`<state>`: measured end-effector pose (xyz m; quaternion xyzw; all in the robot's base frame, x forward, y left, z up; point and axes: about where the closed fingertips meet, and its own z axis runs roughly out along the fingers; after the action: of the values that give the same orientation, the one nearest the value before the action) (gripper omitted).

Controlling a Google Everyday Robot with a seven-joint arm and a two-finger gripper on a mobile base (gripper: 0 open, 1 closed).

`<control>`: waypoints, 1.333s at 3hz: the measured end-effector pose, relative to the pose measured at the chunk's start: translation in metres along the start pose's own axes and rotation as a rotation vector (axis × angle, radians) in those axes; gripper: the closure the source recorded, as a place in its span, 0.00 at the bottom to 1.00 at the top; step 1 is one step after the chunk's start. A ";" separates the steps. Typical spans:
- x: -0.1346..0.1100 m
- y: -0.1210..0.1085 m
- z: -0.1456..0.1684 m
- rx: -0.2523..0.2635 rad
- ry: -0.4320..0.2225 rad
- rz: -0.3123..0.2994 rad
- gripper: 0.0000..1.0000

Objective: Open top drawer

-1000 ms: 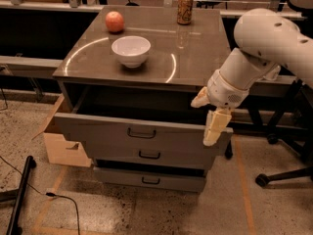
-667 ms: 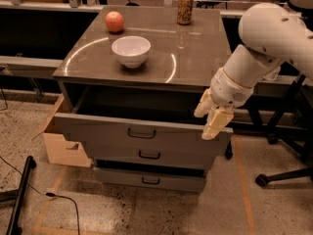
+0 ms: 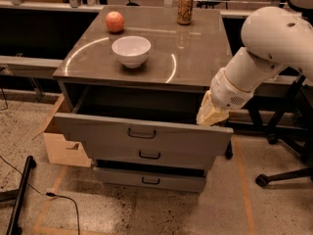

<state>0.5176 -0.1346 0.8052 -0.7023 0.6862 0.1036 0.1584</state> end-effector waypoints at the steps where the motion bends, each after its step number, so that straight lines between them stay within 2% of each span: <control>1: 0.005 -0.023 0.010 0.130 0.020 0.038 1.00; 2: 0.007 -0.045 0.023 0.234 0.027 0.051 1.00; 3: 0.011 -0.055 0.035 0.296 0.032 0.036 1.00; 4: 0.008 -0.063 0.051 0.343 0.030 -0.010 1.00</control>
Offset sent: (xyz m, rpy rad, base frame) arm 0.0733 0.0023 -0.0319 -0.0148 -0.3023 -0.1944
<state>0.5841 -0.1233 0.7600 -0.6700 0.6925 -0.0261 0.2662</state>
